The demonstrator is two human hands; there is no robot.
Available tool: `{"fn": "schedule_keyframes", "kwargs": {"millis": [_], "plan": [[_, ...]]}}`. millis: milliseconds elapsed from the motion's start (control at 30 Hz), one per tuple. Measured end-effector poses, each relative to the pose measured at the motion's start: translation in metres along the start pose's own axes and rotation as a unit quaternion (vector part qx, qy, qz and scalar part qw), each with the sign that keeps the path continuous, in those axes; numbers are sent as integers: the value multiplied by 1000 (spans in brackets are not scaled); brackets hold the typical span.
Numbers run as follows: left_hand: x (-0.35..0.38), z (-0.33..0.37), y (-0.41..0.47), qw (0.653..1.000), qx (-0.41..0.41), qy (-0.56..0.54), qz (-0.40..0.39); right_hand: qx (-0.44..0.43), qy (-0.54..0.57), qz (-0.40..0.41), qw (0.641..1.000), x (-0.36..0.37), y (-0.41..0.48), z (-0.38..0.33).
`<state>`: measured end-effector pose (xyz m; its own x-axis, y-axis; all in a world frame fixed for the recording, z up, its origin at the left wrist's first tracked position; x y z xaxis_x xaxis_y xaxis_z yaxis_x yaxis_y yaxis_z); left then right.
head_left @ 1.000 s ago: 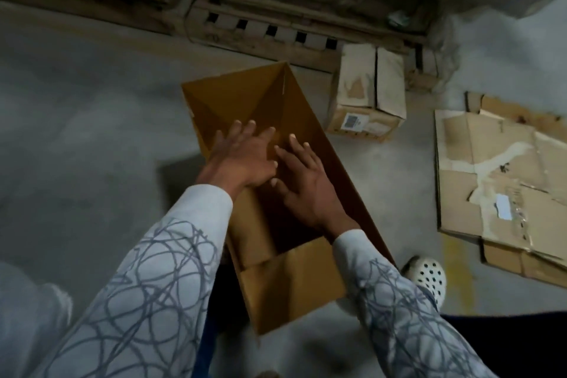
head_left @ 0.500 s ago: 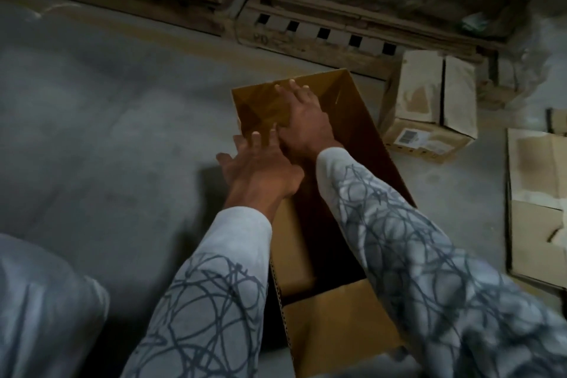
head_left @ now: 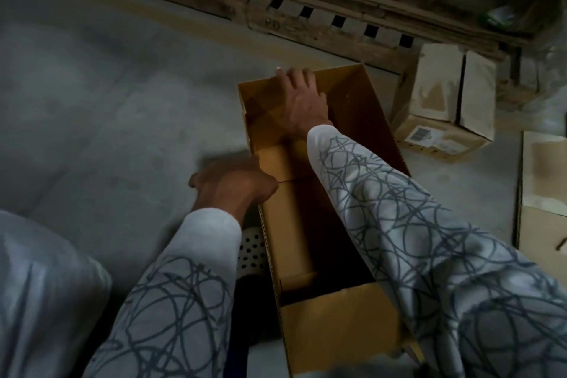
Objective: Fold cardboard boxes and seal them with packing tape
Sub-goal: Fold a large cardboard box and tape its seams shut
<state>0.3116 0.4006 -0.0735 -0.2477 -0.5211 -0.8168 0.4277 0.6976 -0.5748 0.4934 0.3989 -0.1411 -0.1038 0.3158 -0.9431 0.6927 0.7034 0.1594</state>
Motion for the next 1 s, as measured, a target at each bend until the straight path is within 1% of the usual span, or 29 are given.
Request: {"fn": "schedule_keyframes", "kwargs": {"millis": [67, 100, 167, 267, 333, 433, 567, 667, 767, 833, 933, 1000], "plan": [[1, 2, 1, 1000, 13, -9, 8, -1, -13, 6, 1000, 4, -19, 1], [3, 4, 3, 1000, 22, -16, 11, -1, -22, -9, 1000, 9, -34, 3], [9, 8, 10, 999, 26, -22, 13, 3, -38, -64, 997, 24, -71, 13], [8, 13, 6, 998, 40, -25, 33, 27, -11, -135, 990, 45, -116, 29], [3, 16, -8, 997, 58, -28, 30, 35, -1, -147, 989, 51, -123, 34], [7, 21, -13, 996, 76, -38, -12, 45, -1, -184, 982, 53, -115, 35], [16, 29, -9, 994, 111, -14, -6, 69, 5, -237, 969, 63, -113, 39], [25, 36, -14, 990, 134, 16, -37, 88, 7, -277, 957, 78, -114, 46], [27, 38, -12, 985, 153, 61, -45, 89, -15, -295, 951, 89, -107, 49], [27, 34, -5, 984, 149, 83, -58, 95, -13, -294, 951, 90, -104, 46], [28, 35, -1, 980, 154, 107, -70, 90, 17, -273, 958, 85, -106, 46], [29, 41, -1, 976, 173, 113, -67, 84, 36, -250, 964, 76, -110, 50]]}}
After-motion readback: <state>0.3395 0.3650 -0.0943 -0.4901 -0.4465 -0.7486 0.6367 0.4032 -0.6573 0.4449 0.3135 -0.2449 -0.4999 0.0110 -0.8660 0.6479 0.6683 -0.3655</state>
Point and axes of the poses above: each hand's wrist, its own y-axis towards the middle knuckle, its own x-axis out of the palm, z = x × y, the point moved 2 cm from there along y, towards the middle knuckle, and after that the axes turned 15 degrees about z, right-handed, at the moved point
